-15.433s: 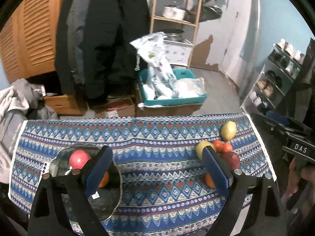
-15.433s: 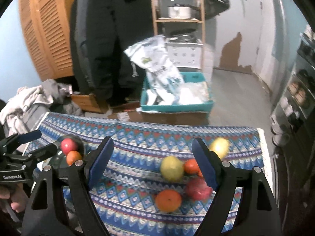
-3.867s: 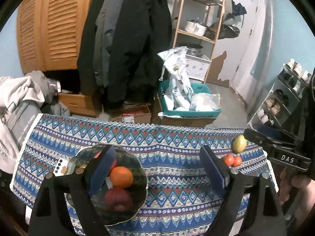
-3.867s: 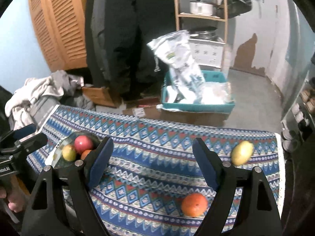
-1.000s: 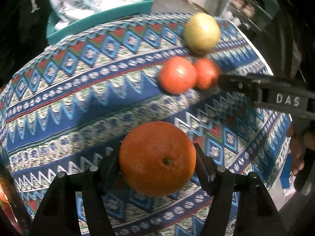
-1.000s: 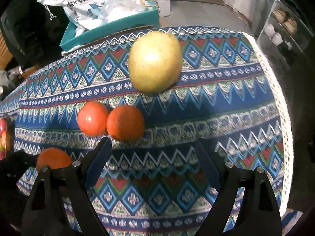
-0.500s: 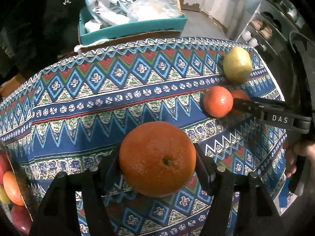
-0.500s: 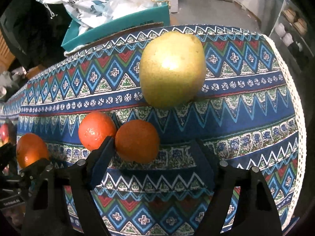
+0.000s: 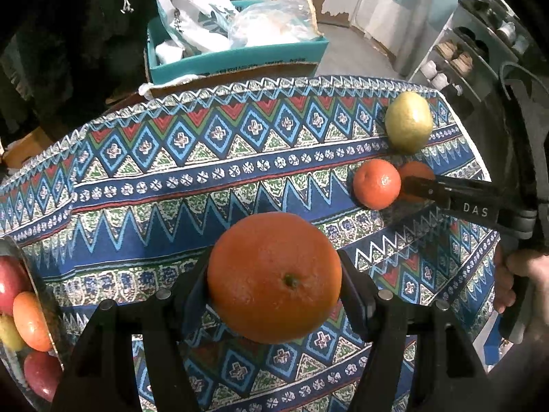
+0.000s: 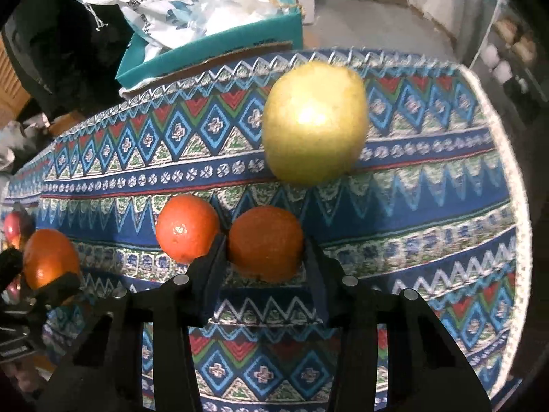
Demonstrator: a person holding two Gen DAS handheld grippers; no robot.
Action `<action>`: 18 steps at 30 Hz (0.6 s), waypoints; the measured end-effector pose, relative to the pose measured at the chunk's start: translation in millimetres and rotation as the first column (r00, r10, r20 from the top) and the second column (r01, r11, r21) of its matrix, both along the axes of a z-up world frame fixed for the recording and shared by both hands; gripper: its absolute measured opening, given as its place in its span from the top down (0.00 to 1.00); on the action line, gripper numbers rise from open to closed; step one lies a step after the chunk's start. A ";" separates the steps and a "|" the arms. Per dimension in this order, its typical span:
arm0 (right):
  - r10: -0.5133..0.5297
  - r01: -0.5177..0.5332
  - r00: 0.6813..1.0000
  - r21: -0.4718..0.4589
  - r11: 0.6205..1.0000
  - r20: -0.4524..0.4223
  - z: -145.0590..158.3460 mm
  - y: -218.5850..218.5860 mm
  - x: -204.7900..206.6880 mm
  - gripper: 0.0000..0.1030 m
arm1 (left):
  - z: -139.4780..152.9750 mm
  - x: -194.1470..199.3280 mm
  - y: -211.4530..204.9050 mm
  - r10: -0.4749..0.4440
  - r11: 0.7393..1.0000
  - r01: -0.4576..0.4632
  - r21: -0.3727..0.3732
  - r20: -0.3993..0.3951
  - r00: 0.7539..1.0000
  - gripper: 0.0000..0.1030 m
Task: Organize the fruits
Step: 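Grasp the large orange with the left tool while the right tool grasps a tangerine, then lift and carry the large orange with the left tool while the right tool carries the tangerine to the bowl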
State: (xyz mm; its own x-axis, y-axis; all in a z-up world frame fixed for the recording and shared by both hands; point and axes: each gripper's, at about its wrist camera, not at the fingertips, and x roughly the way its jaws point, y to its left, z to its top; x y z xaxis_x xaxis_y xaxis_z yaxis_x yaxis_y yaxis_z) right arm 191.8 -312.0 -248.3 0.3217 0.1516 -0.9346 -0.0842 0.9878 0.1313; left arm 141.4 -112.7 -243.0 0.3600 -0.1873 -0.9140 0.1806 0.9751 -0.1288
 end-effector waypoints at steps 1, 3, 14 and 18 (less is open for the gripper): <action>0.000 0.000 1.000 -0.004 1.000 0.008 3.0 -0.4 -0.9 0.58 | 3.1 -1.3 0.7 0.001 1.000 -0.001 0.001 0.006 1.000 0.32; 0.001 0.000 0.999 -0.018 1.000 0.038 13.1 0.7 -5.3 0.58 | 9.5 -3.2 2.6 0.006 1.000 -0.006 -0.001 0.017 1.000 0.32; 0.027 -0.018 0.988 -0.061 0.998 0.152 67.0 13.6 -28.9 0.58 | 54.1 -22.9 14.0 0.027 1.000 -0.026 -0.012 0.115 0.993 0.33; 0.024 -0.016 0.983 -0.045 0.999 0.181 86.1 18.4 -36.3 0.58 | 73.0 -31.9 19.4 0.036 0.999 -0.034 -0.013 0.163 0.986 0.33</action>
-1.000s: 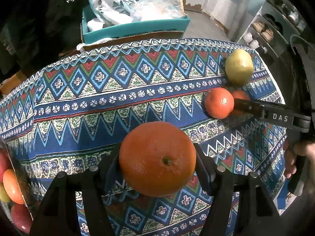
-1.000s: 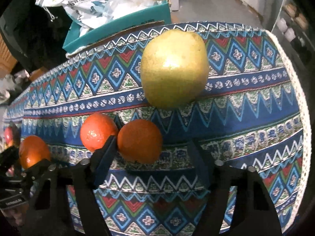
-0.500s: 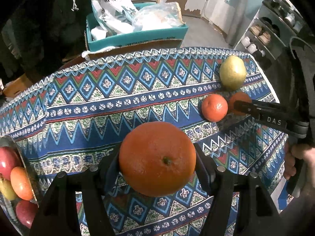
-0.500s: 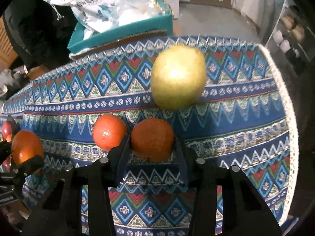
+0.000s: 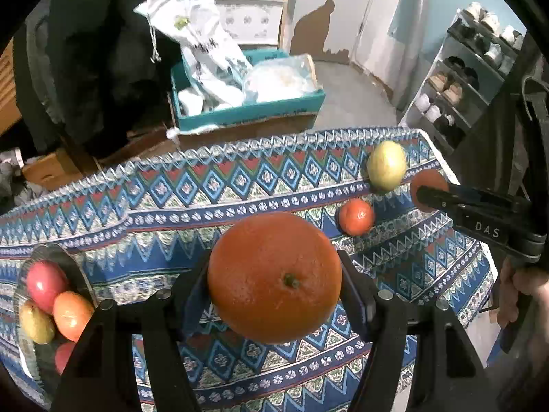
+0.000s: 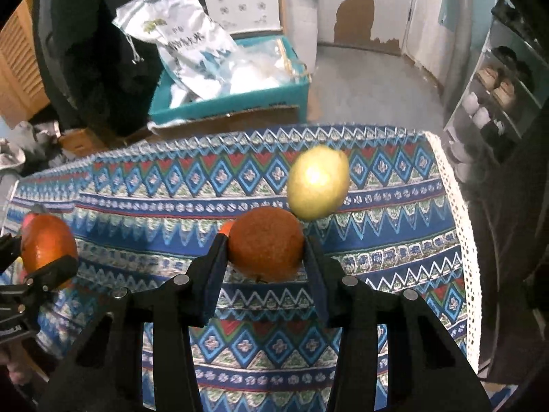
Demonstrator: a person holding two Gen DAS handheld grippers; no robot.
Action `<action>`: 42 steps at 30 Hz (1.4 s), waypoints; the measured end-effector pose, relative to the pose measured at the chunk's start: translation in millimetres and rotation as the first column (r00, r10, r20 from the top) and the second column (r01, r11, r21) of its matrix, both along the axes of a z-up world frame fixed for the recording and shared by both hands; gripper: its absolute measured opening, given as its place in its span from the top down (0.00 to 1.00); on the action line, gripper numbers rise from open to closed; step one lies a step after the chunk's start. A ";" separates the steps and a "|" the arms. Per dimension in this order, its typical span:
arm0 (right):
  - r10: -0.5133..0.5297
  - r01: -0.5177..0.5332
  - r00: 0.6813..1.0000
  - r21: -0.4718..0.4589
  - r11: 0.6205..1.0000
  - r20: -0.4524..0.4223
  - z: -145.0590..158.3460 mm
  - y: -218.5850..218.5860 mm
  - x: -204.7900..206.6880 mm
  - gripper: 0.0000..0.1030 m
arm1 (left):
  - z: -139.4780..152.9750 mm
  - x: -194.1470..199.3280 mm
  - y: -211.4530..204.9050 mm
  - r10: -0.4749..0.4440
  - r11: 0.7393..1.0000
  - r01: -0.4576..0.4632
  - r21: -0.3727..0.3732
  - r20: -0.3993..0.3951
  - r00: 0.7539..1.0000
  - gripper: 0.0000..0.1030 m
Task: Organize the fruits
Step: 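Lift and carry the large orange with the left tool while the right tool carries the tangerine to the bowl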
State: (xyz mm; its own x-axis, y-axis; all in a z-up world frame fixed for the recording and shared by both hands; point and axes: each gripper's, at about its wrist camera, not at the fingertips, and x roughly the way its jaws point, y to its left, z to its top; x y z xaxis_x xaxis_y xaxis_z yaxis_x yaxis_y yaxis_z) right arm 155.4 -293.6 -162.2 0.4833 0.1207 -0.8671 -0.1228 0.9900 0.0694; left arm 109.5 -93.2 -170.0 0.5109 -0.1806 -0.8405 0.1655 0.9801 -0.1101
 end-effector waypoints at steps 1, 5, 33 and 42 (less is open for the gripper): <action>0.001 -0.001 1.000 0.002 1.000 0.008 4.5 1.8 -2.4 0.58 | 4.0 -2.4 2.0 0.002 1.000 -0.002 0.002 0.012 1.000 0.33; 0.007 -0.007 0.999 0.009 1.000 0.045 23.4 6.4 -9.8 0.58 | 20.0 -12.5 9.1 0.009 1.000 -0.009 0.004 0.049 0.999 0.33; 0.107 -0.123 0.968 0.057 0.991 0.225 112.2 51.4 -54.2 0.58 | 97.9 -68.3 53.6 0.066 0.997 -0.056 -0.051 0.215 0.974 0.33; 0.163 -0.186 0.954 0.071 0.980 0.253 127.3 79.1 -56.8 0.58 | 107.9 -75.6 71.1 0.094 0.994 -0.079 -0.078 0.226 0.970 0.33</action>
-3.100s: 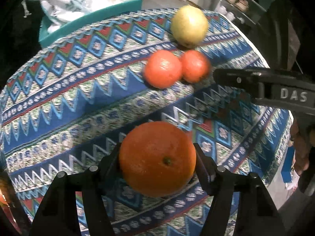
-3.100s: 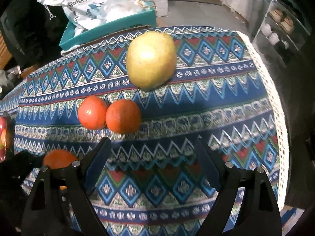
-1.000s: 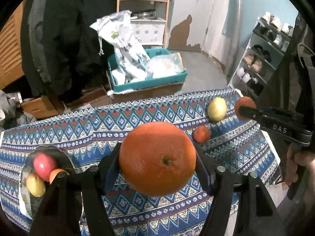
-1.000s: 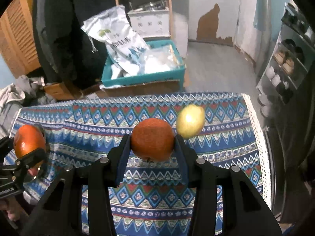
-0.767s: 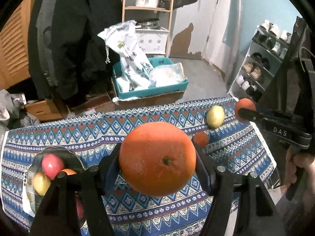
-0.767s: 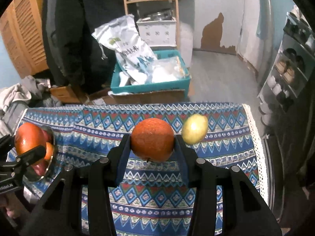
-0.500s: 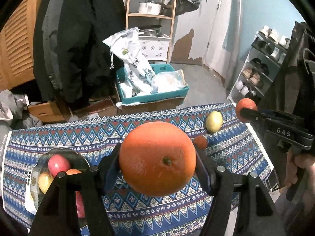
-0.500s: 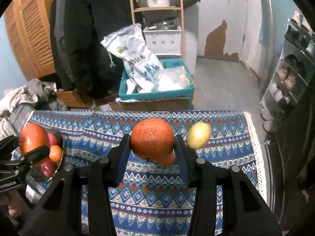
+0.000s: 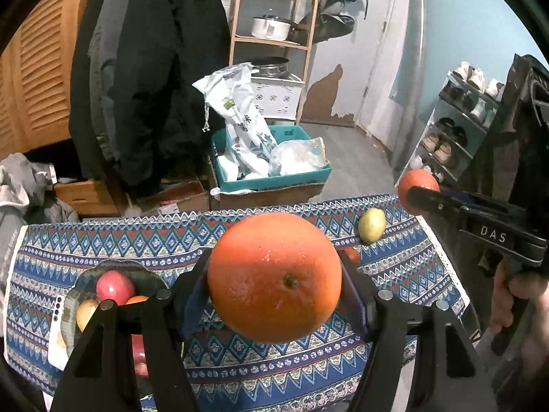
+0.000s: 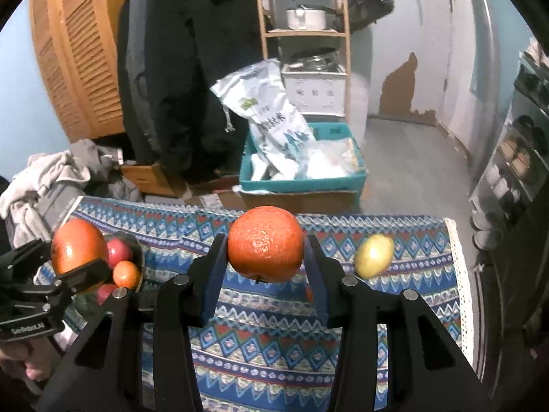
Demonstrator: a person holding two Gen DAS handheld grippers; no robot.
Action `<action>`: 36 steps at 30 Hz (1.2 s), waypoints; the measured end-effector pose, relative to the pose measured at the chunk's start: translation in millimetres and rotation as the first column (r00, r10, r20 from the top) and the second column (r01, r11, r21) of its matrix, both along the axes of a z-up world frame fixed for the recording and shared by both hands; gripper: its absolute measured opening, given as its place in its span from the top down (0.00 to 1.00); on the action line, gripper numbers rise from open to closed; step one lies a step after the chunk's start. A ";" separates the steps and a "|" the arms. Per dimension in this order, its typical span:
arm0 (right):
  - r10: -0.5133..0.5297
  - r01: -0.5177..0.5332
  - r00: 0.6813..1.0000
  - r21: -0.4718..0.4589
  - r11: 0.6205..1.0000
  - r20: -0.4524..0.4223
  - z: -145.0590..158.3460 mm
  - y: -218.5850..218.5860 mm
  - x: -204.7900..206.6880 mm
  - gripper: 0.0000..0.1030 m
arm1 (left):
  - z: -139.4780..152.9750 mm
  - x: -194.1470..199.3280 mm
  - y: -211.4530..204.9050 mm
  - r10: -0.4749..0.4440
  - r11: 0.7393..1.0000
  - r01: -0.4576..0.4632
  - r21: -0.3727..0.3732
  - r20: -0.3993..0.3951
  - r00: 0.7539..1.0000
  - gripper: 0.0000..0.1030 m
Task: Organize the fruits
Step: 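Lift and carry the large orange with the left tool while the right tool carries the tangerine to the bowl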
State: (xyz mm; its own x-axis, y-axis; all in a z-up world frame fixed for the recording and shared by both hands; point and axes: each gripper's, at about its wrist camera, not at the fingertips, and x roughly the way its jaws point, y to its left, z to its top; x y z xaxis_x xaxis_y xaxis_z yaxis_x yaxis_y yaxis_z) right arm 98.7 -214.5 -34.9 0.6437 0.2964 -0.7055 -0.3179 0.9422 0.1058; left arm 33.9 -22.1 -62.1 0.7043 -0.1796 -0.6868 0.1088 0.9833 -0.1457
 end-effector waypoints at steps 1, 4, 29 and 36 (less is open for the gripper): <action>0.005 -0.005 1.000 0.002 1.000 0.001 1.1 2.6 -0.1 0.58 | 0.8 -1.0 2.2 0.004 1.000 -0.004 -0.001 0.002 1.000 0.33; 0.033 -0.033 0.999 0.009 0.999 0.004 5.2 17.6 1.1 0.58 | 2.4 -3.8 10.9 0.022 1.000 -0.022 0.000 0.008 1.000 0.33; 0.309 -0.309 0.951 0.031 0.951 -0.016 3.1 174.0 10.9 0.58 | -14.1 -28.6 134.3 0.284 0.958 -0.286 -0.037 -0.038 0.958 0.33; 0.366 -0.363 0.928 0.054 0.930 -0.068 -16.3 214.0 18.2 0.58 | -36.4 -34.2 164.2 0.344 0.937 -0.347 -0.025 -0.094 0.934 0.33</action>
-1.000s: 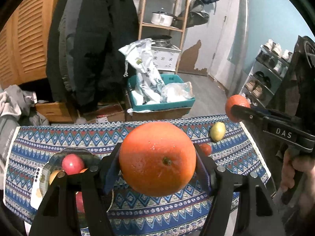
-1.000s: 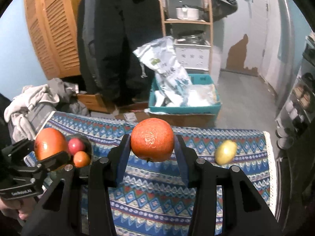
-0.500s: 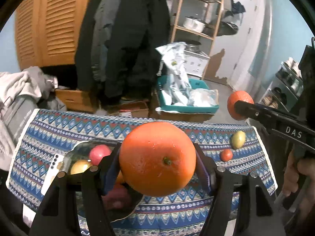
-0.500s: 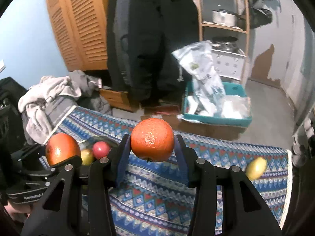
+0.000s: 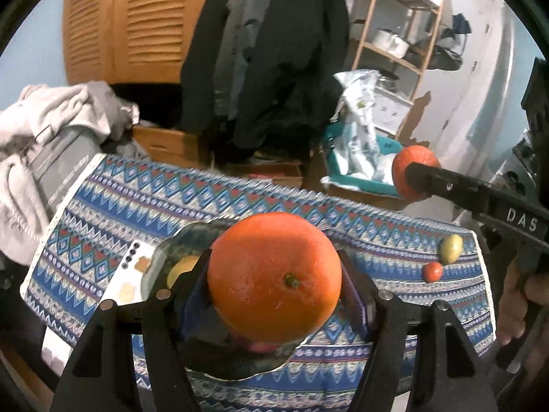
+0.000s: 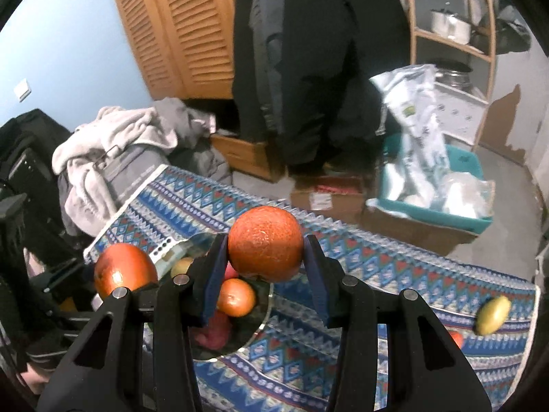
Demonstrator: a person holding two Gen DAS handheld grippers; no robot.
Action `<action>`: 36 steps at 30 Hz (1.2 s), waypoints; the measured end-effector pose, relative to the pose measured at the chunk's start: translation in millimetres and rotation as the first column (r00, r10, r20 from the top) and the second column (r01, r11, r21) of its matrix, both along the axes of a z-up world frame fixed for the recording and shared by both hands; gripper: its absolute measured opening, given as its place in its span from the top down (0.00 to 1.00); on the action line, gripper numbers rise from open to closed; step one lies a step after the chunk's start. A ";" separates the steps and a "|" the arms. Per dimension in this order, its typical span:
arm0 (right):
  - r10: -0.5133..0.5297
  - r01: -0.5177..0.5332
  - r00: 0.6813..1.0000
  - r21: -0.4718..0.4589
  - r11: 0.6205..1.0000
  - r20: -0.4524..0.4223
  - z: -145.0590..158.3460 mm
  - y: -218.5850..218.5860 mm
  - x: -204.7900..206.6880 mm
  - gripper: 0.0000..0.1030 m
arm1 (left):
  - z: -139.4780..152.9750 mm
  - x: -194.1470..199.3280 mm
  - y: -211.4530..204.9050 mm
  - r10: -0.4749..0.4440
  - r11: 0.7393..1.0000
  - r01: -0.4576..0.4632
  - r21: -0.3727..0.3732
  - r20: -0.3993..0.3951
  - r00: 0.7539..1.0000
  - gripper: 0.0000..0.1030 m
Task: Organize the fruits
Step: 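Lift and carry the large orange with the left tool while the right tool carries the tangerine to the bowl, then release the large orange into the bowl with the left tool while the right tool releases the tangerine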
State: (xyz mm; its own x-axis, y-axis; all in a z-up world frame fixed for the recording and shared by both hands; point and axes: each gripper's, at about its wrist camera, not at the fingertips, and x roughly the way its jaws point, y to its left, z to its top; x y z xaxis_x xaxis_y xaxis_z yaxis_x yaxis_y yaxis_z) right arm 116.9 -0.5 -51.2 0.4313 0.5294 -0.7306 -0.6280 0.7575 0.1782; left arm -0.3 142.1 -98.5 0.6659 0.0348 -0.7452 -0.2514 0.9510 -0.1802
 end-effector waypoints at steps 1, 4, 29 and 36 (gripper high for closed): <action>0.004 -0.004 1.000 -0.007 1.000 -0.005 -3.2 4.5 0.7 0.58 | -3.9 -0.4 3.5 0.007 1.000 -0.007 -0.002 -0.013 1.000 0.33; 0.023 -0.024 0.999 -0.033 0.999 -0.031 -17.1 21.1 2.3 0.58 | -18.6 -0.5 15.4 0.028 0.999 -0.029 -0.018 -0.050 0.998 0.33; 0.113 -0.148 0.966 -0.141 0.979 -0.232 -110.7 91.8 -4.7 0.58 | -124.3 -2.8 66.7 0.140 0.984 -0.168 -0.065 -0.317 0.938 0.33; 0.117 -0.158 0.962 -0.153 0.976 -0.246 -118.5 97.8 -5.8 0.58 | -140.8 -0.9 67.2 0.132 0.979 -0.181 -0.093 -0.385 0.913 0.33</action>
